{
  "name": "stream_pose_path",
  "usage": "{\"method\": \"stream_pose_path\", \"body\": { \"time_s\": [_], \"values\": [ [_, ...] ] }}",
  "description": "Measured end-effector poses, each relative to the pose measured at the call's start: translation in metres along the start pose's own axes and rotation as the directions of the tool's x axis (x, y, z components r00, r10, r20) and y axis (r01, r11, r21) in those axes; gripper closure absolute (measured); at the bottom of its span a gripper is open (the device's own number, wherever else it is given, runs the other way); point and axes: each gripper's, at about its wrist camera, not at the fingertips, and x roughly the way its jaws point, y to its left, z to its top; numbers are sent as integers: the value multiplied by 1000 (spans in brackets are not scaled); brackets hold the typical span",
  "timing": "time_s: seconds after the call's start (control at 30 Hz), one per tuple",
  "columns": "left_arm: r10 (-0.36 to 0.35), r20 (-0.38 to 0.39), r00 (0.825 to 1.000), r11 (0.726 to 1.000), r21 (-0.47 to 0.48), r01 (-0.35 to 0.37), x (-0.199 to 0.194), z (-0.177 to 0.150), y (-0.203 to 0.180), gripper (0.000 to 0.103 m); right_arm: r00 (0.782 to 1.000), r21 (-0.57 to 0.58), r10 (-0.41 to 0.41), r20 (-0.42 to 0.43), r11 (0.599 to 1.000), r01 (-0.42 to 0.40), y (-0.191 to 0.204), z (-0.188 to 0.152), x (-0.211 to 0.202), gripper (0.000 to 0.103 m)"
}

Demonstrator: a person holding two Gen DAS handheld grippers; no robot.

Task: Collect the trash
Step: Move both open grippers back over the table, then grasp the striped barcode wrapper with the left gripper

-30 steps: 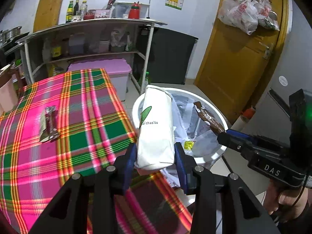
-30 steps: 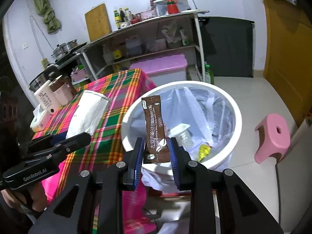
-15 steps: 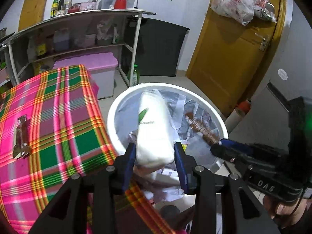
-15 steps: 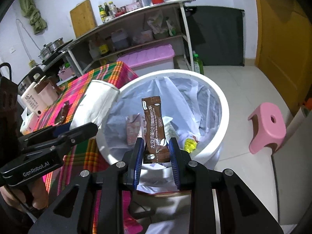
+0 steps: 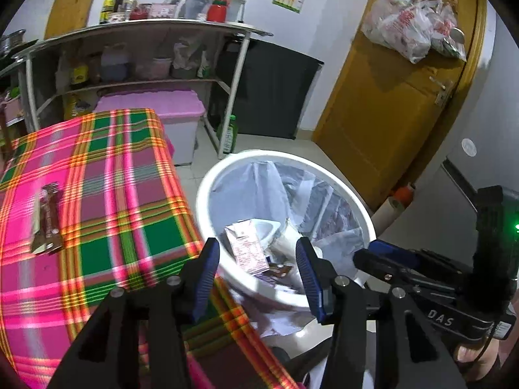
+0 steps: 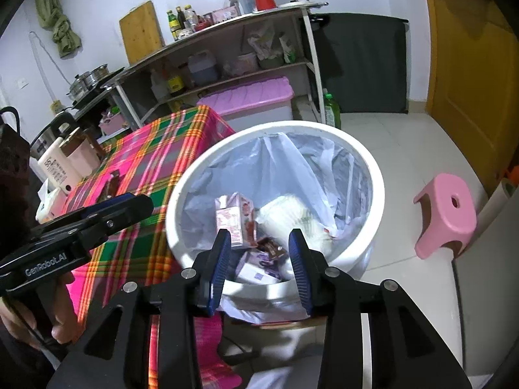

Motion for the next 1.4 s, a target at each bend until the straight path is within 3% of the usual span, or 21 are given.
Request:
{"method": "stream_pose_path", "body": {
  "time_s": [0.4, 0.83, 1.4],
  "values": [
    [142, 42, 989, 988, -74, -139, -35, -18, 51, 52, 994, -85, 106, 2, 991, -105, 50, 0, -1, 65],
    [301, 61, 952, 935, -213, -282, -50, -16, 129, 52, 984, -158, 176, -35, 971, -179, 94, 4, 22, 65],
    [343, -13, 939, 875, -358, -325, -14, 0, 193, 52, 980, -181, 187, -72, 964, -197, 112, 15, 50, 65]
  ]
}}
